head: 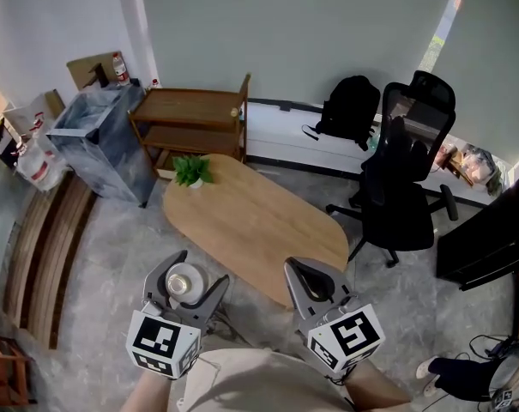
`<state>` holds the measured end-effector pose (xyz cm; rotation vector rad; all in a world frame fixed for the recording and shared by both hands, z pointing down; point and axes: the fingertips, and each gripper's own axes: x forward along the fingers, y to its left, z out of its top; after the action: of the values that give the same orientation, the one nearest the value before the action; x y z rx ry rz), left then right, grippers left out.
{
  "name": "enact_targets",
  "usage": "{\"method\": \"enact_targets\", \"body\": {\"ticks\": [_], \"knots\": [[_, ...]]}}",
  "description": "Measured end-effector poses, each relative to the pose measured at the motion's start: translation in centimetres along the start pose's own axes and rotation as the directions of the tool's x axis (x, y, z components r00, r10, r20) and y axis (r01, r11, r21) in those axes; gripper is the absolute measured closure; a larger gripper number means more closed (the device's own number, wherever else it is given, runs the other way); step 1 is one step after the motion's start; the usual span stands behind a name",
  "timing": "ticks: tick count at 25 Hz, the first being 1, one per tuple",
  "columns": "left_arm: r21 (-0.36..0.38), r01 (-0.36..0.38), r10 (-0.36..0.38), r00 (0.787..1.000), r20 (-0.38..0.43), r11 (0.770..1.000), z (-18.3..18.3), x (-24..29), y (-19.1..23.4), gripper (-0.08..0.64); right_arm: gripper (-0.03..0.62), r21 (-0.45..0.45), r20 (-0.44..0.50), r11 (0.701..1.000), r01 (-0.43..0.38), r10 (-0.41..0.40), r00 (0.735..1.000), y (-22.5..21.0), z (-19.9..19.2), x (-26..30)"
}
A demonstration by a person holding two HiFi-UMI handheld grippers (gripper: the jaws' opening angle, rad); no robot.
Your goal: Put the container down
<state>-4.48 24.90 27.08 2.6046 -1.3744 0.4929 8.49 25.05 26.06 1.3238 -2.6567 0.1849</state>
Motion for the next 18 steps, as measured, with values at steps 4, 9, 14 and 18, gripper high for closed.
{"method": "enact_targets", "body": {"ticks": [4, 9, 14, 18], "knots": [[0.002, 0.022, -0.022, 1.0, -0.016, 1.0, 0.7, 2.4, 4.9, 0.229, 0.597, 0.012, -0.028, 1.0, 0.015, -0.015, 1.0, -0.8, 0.5, 5.3], [0.009, 0.05, -0.049, 0.998, -0.035, 0.999, 1.6, 6.0, 11.3, 0.229, 0.597, 0.025, -0.057, 0.999, 0.046, -0.044, 0.997, -2.3, 1.3, 12.2], [0.039, 0.09, -0.088, 0.995, -0.05, 0.995, 2.6, 9.4, 17.7, 0.229, 0.597, 0.03, -0.077, 0.996, 0.09, -0.087, 0.993, -3.2, 2.8, 19.0], [0.047, 0.131, -0.129, 0.99, -0.051, 0.99, 3.7, 12.2, 22.2, 0.229, 0.597, 0.03, -0.092, 0.99, 0.138, -0.135, 0.987, -4.5, 4.0, 23.7]]}}
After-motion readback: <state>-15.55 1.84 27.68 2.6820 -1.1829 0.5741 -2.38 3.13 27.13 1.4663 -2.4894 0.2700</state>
